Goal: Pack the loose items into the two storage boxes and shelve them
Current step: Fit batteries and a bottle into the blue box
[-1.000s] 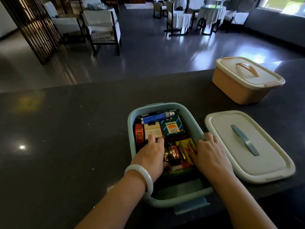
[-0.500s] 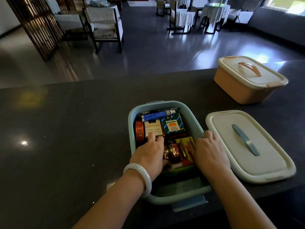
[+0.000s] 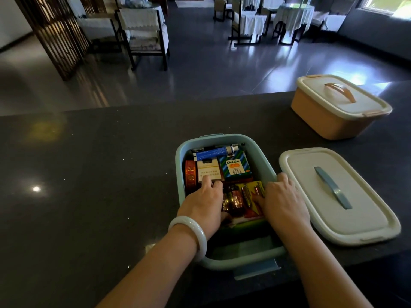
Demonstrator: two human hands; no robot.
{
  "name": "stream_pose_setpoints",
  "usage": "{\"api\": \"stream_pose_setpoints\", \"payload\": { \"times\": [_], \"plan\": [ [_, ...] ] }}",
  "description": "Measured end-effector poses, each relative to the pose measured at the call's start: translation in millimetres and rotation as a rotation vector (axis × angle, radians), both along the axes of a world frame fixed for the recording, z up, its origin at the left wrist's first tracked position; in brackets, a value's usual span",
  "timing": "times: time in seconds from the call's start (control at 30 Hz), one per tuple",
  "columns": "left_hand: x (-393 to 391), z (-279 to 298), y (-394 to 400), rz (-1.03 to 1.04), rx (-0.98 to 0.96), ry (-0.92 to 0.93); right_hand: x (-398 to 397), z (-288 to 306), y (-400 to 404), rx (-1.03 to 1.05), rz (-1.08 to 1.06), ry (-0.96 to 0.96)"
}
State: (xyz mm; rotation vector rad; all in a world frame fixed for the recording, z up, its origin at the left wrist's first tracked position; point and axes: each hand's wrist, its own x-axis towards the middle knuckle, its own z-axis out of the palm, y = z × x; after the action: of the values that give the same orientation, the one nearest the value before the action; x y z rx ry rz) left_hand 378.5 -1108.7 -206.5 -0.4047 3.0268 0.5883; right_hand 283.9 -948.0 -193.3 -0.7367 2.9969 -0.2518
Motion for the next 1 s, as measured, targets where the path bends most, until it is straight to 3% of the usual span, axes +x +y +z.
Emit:
{"api": "stream_pose_setpoints", "payload": {
  "times": [0.7,1.0],
  "plan": [
    [-0.3,10.1,0.0,-0.012,-0.037,-0.038,-11.3,-4.9,1.4,-0.099,-0.011,-0.104],
    [5.4,38.4,-14.3,0.012,0.001,0.043,-17.6,15.9,-6.9,-0.152,0.025,-0.121]
  ]
}}
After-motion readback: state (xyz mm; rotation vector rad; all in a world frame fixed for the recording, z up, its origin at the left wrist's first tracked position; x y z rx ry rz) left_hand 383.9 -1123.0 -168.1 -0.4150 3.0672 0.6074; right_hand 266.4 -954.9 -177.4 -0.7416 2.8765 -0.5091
